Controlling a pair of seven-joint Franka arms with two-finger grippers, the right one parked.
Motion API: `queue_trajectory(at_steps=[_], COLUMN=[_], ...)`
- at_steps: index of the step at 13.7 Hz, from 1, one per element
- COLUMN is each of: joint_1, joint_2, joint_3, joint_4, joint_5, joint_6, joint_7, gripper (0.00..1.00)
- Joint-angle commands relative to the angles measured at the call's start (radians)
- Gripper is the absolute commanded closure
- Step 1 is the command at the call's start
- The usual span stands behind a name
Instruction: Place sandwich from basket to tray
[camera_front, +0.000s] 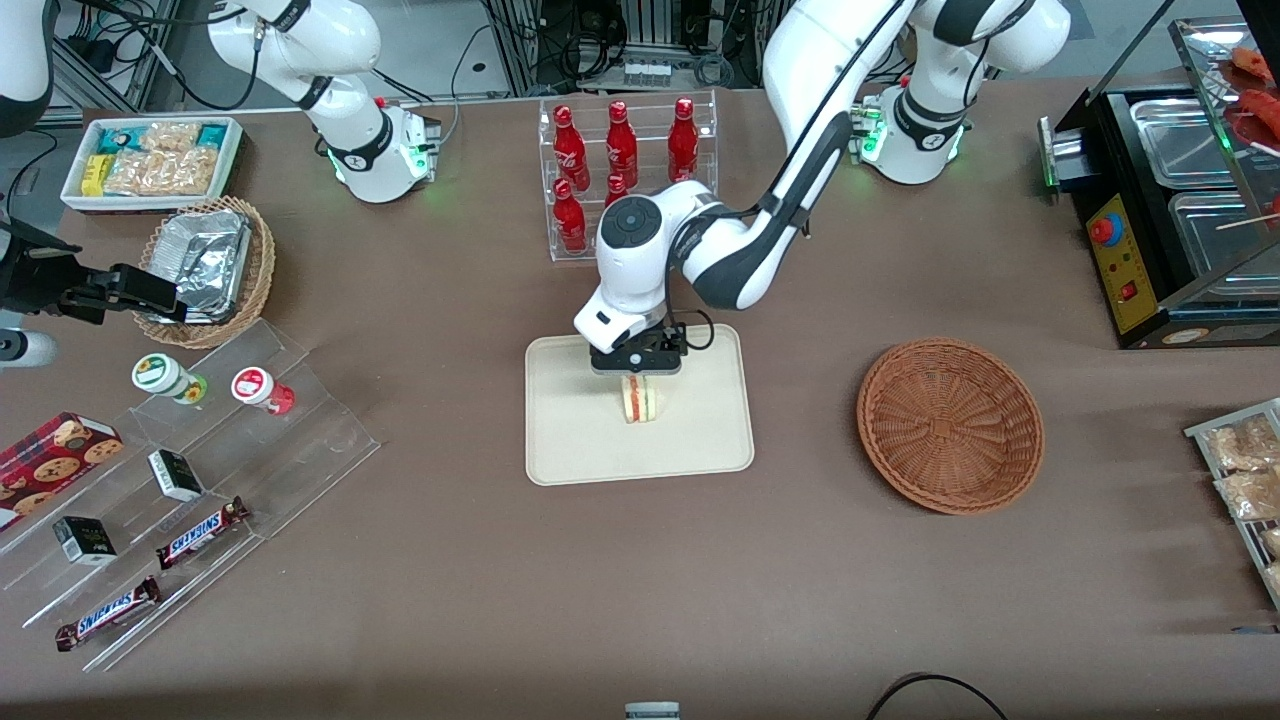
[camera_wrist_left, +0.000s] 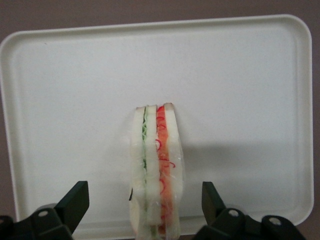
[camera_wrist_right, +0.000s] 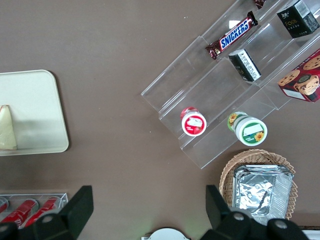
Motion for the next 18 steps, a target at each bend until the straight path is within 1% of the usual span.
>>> queue_trajectory(at_steps=[1, 3, 5, 7, 9, 11, 12, 16, 18], joint_1=[0.054, 0.095, 0.156, 0.221, 0.287, 0.362, 0.412, 0.577, 0.635], joint_2=[-0.091, -0.138, -0.206, -0.259, -0.316, -0.368, -0.396, -0.473, -0.506], joint_3=[0.005, 0.005, 0.004, 0.004, 0.004, 0.004, 0.004, 0.004, 0.004], joint_4=[0.04, 0.069, 0.068, 0.069, 0.069, 0.068, 0.068, 0.059, 0.054], joint_5=[-0.002, -0.002, -0.004, -0.004, -0.005, -0.042, -0.048, -0.062, -0.066], joint_6=[-0.134, -0.237, -0.314, -0.38, -0.459, -0.53, -0.565, -0.696, -0.74], joint_7=[-0.016, -0.006, 0.002, 0.055, 0.152, 0.294, 0.37, 0.623, 0.73], gripper=[0.01, 0.01, 0.01, 0.01, 0.01, 0.01, 0.01, 0.01, 0.01])
